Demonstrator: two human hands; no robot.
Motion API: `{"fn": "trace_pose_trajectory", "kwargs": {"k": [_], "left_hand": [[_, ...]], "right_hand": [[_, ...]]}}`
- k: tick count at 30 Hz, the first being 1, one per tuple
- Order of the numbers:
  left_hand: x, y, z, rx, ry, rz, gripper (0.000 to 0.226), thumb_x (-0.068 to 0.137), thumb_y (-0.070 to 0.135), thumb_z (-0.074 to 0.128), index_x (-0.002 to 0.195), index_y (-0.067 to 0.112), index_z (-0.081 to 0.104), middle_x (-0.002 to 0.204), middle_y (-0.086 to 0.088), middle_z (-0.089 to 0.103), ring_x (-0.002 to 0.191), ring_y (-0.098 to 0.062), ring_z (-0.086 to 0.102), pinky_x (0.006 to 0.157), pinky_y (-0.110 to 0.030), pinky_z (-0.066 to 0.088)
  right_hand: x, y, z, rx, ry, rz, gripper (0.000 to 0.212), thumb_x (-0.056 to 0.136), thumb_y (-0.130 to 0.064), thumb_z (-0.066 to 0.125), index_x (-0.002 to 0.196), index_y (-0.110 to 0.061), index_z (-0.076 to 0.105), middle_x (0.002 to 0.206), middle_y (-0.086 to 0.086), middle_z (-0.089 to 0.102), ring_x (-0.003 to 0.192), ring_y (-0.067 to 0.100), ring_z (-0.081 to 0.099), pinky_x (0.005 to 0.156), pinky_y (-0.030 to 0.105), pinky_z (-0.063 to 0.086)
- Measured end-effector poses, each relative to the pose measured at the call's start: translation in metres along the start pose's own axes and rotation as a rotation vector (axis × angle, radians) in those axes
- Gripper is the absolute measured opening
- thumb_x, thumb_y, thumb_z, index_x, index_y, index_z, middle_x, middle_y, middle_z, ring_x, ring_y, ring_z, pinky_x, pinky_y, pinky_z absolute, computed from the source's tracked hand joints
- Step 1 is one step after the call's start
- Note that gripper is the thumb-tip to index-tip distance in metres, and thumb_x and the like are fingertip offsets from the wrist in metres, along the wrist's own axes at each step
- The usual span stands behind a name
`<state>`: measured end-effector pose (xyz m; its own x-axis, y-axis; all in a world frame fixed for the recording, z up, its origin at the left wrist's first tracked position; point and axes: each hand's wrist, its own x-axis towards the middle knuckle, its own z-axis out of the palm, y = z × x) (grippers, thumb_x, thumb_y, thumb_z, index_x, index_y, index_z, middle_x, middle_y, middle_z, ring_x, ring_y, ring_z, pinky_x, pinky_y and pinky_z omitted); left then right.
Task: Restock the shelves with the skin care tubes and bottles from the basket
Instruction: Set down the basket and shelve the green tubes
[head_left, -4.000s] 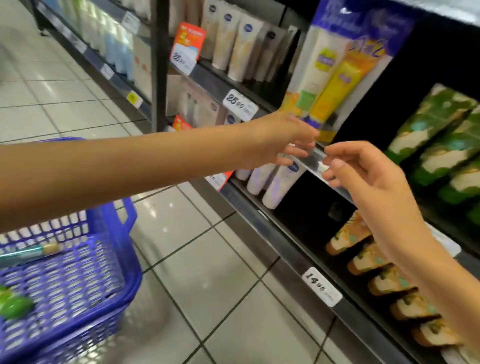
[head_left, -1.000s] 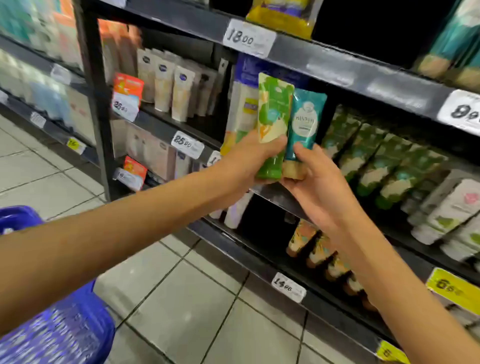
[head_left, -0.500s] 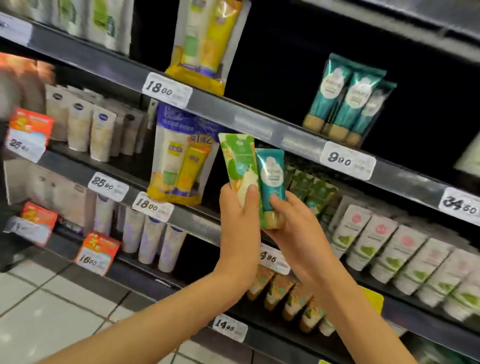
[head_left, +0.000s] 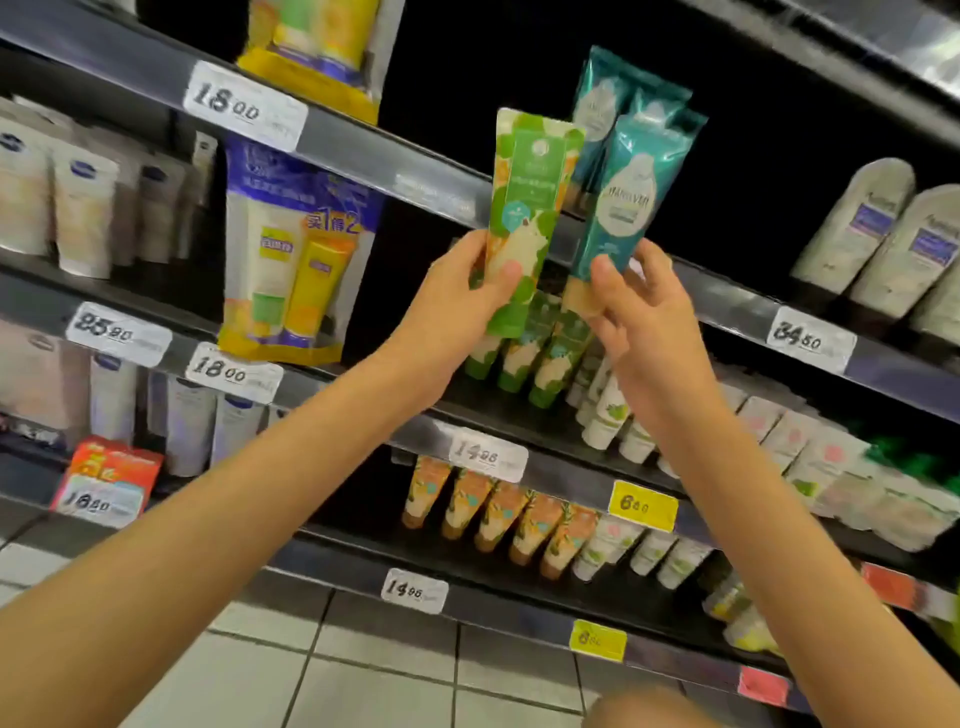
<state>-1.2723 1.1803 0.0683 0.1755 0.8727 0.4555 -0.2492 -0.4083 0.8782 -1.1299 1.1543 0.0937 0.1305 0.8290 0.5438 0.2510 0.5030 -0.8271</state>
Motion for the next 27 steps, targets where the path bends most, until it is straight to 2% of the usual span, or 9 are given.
{"fn": "trace_pose_trajectory", "kwargs": {"k": [1, 3, 6, 8, 12, 15, 19, 27], "left_hand": [[0.004, 0.001, 0.000, -0.004, -0.026, 0.016, 0.030, 0.097, 0.017, 0.044, 0.127, 0.016, 0.047, 0.119, -0.004, 0.058, 0.107, -0.017, 0.058, 0.094, -0.034, 0.050], [0.010, 0.003, 0.001, -0.029, -0.063, 0.040, 0.031, 0.096, 0.016, 0.045, 0.127, 0.015, 0.047, 0.114, -0.003, 0.058, 0.103, -0.015, 0.058, 0.092, -0.032, 0.050], [0.016, 0.003, 0.001, -0.075, -0.041, 0.040, 0.029, 0.096, 0.015, 0.046, 0.124, 0.015, 0.048, 0.117, -0.007, 0.058, 0.108, -0.020, 0.058, 0.095, -0.037, 0.049], [0.018, 0.002, -0.001, -0.125, -0.003, 0.017, 0.029, 0.096, 0.014, 0.045, 0.125, 0.014, 0.048, 0.119, -0.006, 0.058, 0.111, -0.022, 0.057, 0.094, -0.038, 0.050], [0.020, -0.002, -0.003, -0.209, 0.037, -0.039, 0.035, 0.096, 0.014, 0.045, 0.131, 0.013, 0.046, 0.124, -0.004, 0.056, 0.113, -0.020, 0.056, 0.093, -0.039, 0.050], [0.020, -0.005, -0.002, -0.227, 0.050, -0.060, 0.035, 0.096, 0.015, 0.045, 0.131, 0.013, 0.045, 0.126, -0.008, 0.054, 0.114, -0.022, 0.055, 0.095, -0.043, 0.049], [0.020, -0.008, 0.001, -0.252, 0.048, -0.065, 0.036, 0.095, 0.014, 0.047, 0.131, 0.012, 0.045, 0.126, -0.008, 0.054, 0.114, -0.022, 0.055, 0.096, -0.043, 0.049], [0.020, -0.010, 0.004, -0.323, 0.007, -0.082, 0.039, 0.095, 0.013, 0.046, 0.133, 0.012, 0.042, 0.123, -0.007, 0.054, 0.113, -0.020, 0.055, 0.089, -0.034, 0.051]], "right_hand": [[0.007, -0.004, -0.008, -0.085, 0.039, -0.051, 0.034, 0.094, -0.019, 0.053, 0.127, -0.016, 0.048, 0.118, 0.002, 0.062, 0.112, 0.018, 0.059, 0.093, 0.031, 0.049], [0.026, -0.013, -0.025, -0.199, 0.110, -0.126, 0.036, 0.093, -0.020, 0.054, 0.128, -0.013, 0.048, 0.123, 0.008, 0.060, 0.112, 0.021, 0.058, 0.094, 0.034, 0.049], [0.063, -0.020, -0.047, -0.305, 0.222, -0.136, 0.035, 0.092, -0.022, 0.057, 0.125, -0.011, 0.049, 0.117, 0.008, 0.059, 0.102, 0.017, 0.058, 0.080, 0.023, 0.049], [0.086, -0.018, -0.058, -0.372, 0.263, -0.110, 0.040, 0.090, -0.022, 0.059, 0.125, -0.007, 0.049, 0.109, 0.006, 0.056, 0.096, 0.016, 0.054, 0.074, 0.021, 0.046], [0.111, -0.008, -0.065, -0.444, 0.245, -0.009, 0.044, 0.086, -0.016, 0.065, 0.126, -0.003, 0.051, 0.112, 0.010, 0.061, 0.100, 0.020, 0.059, 0.086, 0.032, 0.052], [0.119, -0.006, -0.060, -0.501, 0.231, -0.004, 0.041, 0.086, -0.013, 0.065, 0.123, -0.002, 0.052, 0.107, 0.012, 0.060, 0.099, 0.024, 0.060, 0.090, 0.039, 0.052], [0.123, -0.002, -0.055, -0.495, 0.272, 0.033, 0.045, 0.086, -0.014, 0.065, 0.126, 0.000, 0.049, 0.119, 0.017, 0.060, 0.108, 0.028, 0.060, 0.091, 0.037, 0.052], [0.123, -0.003, -0.056, -0.497, 0.245, 0.095, 0.055, 0.085, -0.017, 0.066, 0.131, 0.004, 0.046, 0.123, 0.017, 0.059, 0.110, 0.027, 0.059, 0.097, 0.035, 0.048]]}}
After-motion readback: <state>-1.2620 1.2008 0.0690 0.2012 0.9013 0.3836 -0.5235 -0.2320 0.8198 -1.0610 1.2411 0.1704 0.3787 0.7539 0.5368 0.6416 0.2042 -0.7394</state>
